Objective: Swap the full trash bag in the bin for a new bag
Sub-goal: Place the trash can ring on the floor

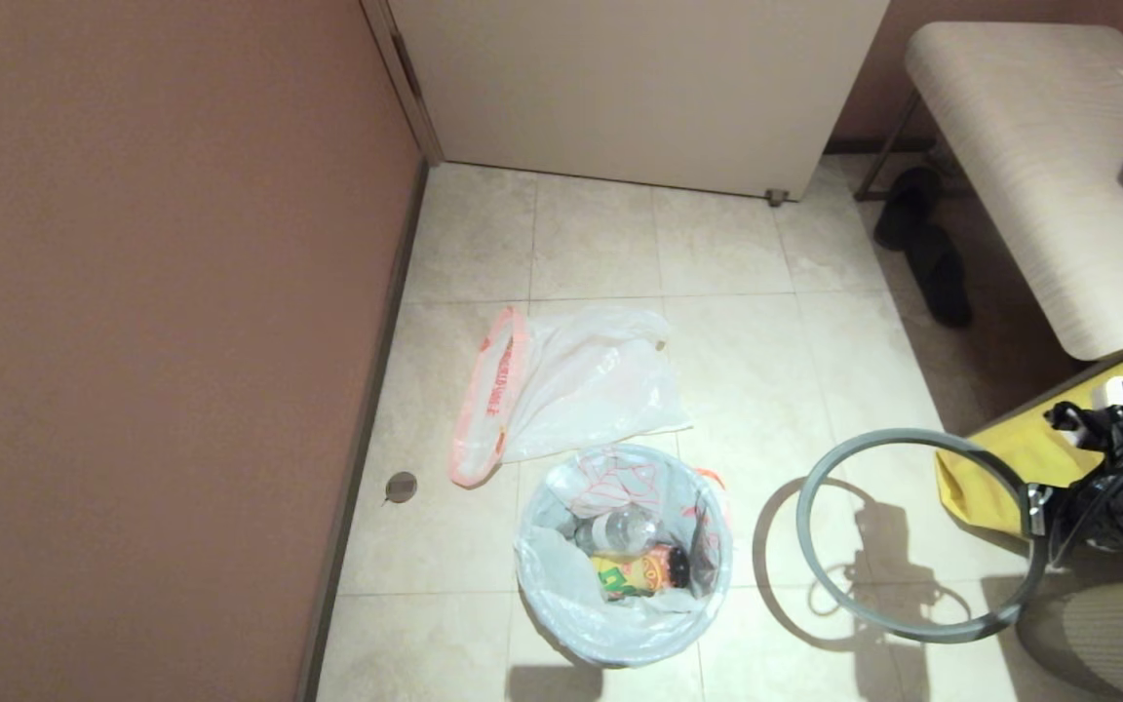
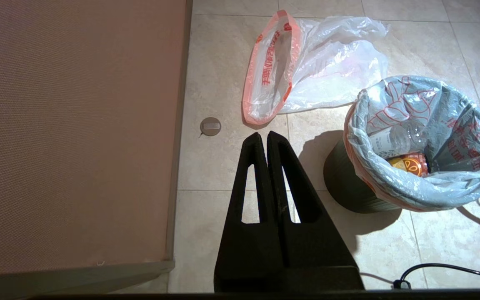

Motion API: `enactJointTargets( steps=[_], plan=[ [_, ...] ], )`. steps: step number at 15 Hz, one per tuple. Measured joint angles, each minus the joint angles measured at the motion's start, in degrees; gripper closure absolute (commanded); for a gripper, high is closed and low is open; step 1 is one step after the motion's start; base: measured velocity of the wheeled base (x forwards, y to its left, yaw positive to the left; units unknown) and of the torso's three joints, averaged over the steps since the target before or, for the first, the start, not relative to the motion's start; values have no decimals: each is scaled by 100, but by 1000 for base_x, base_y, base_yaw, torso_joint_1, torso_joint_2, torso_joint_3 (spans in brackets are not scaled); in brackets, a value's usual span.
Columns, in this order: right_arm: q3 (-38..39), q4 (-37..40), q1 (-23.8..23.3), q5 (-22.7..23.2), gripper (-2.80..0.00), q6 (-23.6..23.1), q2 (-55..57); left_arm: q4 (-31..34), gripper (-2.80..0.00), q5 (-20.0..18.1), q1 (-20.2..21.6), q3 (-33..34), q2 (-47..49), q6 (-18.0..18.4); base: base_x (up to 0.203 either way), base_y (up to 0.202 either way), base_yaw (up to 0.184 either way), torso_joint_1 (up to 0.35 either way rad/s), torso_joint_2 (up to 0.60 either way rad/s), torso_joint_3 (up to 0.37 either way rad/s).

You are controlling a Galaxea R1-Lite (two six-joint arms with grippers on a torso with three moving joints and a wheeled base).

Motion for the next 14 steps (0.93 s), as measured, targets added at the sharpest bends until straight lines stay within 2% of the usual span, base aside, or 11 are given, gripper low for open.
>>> enactJointTargets(
  steps=[6,8,10,11,14],
  plan=[
    [10,-1772,65,-17,0,-195,2161,0,0,1,0,0,0,-2,0,0,0,0,0,0],
    [10,-2176,118,-24,0,-509,2643,2,0,1,0,0,0,-2,0,0,0,0,0,0],
    [11,-2228,134,-68,0,-836,2879,2,0,4,0,0,0,-4,0,0,0,0,0,0],
    [18,-2228,143,-169,-280,-898,2952,0,0,1,0,0,0,0,0,0,0,0,0,0],
    [134,-2239,151,-423,-280,-934,2948,2,0,0,0,0,0,-1,0,0,0,0,0,0]
  ],
)
